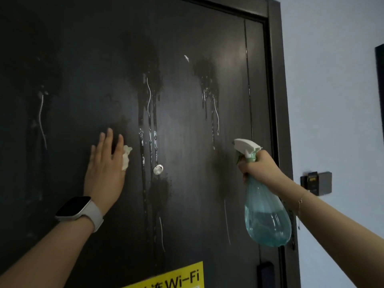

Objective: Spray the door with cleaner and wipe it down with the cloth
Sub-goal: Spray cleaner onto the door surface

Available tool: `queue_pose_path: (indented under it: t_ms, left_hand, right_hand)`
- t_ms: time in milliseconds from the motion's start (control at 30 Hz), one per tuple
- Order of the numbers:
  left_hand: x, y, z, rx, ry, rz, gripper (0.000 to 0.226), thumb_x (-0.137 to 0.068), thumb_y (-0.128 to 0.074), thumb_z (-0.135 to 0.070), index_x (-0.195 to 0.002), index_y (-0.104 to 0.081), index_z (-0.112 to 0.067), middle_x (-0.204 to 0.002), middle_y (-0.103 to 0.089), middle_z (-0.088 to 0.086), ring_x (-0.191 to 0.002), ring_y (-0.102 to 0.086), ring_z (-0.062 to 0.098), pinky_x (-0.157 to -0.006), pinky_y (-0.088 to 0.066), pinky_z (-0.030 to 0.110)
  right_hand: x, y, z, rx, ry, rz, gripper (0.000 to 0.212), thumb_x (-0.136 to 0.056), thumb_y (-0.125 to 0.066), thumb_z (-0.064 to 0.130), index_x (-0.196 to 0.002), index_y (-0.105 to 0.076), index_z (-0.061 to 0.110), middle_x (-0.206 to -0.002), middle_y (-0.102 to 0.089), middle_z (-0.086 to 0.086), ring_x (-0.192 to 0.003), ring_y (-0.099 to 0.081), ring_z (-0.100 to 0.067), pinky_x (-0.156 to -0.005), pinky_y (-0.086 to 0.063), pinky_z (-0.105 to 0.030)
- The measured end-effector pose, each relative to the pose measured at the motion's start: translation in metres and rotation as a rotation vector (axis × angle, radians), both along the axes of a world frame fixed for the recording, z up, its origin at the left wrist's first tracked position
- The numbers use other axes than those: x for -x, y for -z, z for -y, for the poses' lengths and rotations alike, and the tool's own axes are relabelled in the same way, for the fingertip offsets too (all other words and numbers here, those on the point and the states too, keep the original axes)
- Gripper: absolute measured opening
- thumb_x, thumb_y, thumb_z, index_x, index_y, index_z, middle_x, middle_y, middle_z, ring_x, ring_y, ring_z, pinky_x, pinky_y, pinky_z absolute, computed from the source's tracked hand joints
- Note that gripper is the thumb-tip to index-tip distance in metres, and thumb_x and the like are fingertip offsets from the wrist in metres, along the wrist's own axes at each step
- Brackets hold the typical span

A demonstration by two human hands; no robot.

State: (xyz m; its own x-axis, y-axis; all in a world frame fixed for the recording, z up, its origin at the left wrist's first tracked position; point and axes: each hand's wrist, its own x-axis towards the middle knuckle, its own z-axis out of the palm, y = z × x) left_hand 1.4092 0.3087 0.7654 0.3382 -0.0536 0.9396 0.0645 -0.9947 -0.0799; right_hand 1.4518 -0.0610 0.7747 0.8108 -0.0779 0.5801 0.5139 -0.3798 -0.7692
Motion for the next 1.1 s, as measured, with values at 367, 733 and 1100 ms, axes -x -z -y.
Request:
queue_pose_path:
  t_ms: [367, 733, 1100]
  left_hand:
    - [0.008, 0.065, 0.008, 0.045, 0.013, -0.079, 0.087, -0.079, -0.071, 0.001, -0.152, -0.024, -0.002, -0.160, -0.006, 0.024, -0.148, -0.003, 0.041, -0.118, -0.012, 0.057]
    - [0.009, 0.065, 0.011, 0.035, -0.011, -0.073, 0.086, -0.081, -0.069, -0.001, -0.152, -0.022, -0.002, -0.161, -0.006, 0.024, -0.148, -0.004, 0.041, -0.119, -0.012, 0.055]
    - [0.010, 0.066, 0.012, 0.040, -0.063, -0.116, 0.087, -0.083, -0.068, -0.002, -0.153, -0.017, -0.005, -0.161, -0.003, 0.023, -0.149, -0.001, 0.039, -0.120, -0.011, 0.055]
  right_hand:
    - [-0.013, 0.118, -0.007, -0.057, 0.032, -0.127, 0.012, -0.075, -0.053, -0.007, -0.064, -0.057, -0.001, -0.052, -0.055, -0.011, -0.050, -0.057, -0.026, -0.057, -0.054, -0.049]
    - [-0.008, 0.154, 0.002, 0.008, 0.031, -0.150, 0.010, -0.075, -0.057, -0.009, -0.074, -0.063, -0.001, -0.055, -0.057, -0.012, -0.049, -0.058, -0.025, -0.053, -0.053, -0.042]
    - [-0.008, 0.179, 0.011, 0.007, -0.010, -0.263, 0.002, -0.075, -0.055, -0.012, -0.075, -0.057, -0.012, -0.054, -0.052, -0.010, -0.048, -0.054, -0.023, -0.056, -0.053, -0.042]
